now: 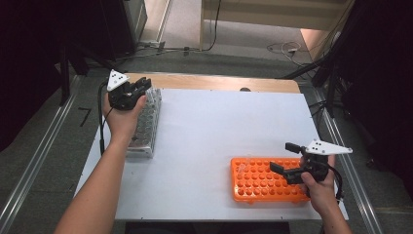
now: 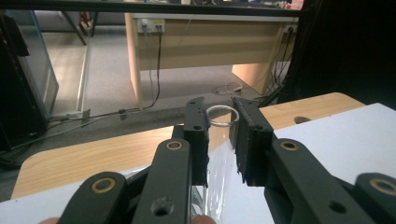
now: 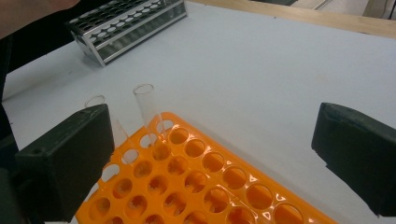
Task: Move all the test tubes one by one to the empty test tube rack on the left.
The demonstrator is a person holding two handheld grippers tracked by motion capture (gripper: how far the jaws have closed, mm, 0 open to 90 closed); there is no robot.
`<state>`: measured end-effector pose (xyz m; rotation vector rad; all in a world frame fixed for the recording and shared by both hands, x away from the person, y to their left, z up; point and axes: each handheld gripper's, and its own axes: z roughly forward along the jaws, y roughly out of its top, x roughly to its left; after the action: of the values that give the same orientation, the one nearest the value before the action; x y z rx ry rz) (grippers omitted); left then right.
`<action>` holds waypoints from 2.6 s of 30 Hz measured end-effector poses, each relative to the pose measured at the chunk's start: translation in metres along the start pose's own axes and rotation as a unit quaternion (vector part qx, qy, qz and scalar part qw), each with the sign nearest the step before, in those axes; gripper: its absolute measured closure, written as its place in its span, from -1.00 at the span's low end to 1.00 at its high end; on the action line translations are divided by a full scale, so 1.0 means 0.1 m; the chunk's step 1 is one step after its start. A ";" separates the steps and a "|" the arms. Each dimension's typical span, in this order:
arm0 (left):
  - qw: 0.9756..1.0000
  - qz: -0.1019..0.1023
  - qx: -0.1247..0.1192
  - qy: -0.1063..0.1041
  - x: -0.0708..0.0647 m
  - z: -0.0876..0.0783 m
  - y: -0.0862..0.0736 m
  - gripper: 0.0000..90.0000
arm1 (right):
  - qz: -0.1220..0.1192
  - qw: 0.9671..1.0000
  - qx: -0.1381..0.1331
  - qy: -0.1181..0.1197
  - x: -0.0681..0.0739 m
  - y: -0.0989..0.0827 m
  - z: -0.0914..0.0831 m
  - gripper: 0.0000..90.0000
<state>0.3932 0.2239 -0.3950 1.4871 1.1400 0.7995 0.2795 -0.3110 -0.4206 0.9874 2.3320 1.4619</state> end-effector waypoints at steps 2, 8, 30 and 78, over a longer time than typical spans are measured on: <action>1.000 -0.003 0.000 0.004 0.02 0.05 -0.02 0.66 | 0.000 1.000 0.000 0.000 0.00 0.00 0.00 -1.00; 1.000 -0.015 0.009 0.012 0.05 0.17 -0.09 0.66 | 0.004 1.000 0.000 -0.001 -0.02 -0.01 -0.01 -1.00; 0.995 -0.032 0.087 0.020 0.13 0.33 -0.23 0.65 | 0.005 1.000 -0.001 -0.001 -0.01 -0.01 -0.01 -1.00; 0.994 -0.034 0.084 -0.062 -0.44 -0.28 -0.16 -0.84 | -0.002 1.000 0.004 0.005 0.05 0.01 0.06 -1.00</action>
<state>0.3495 0.1916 -0.4002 1.6045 1.1803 0.5690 0.2791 -0.3028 -0.4219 0.9802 2.3476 1.4608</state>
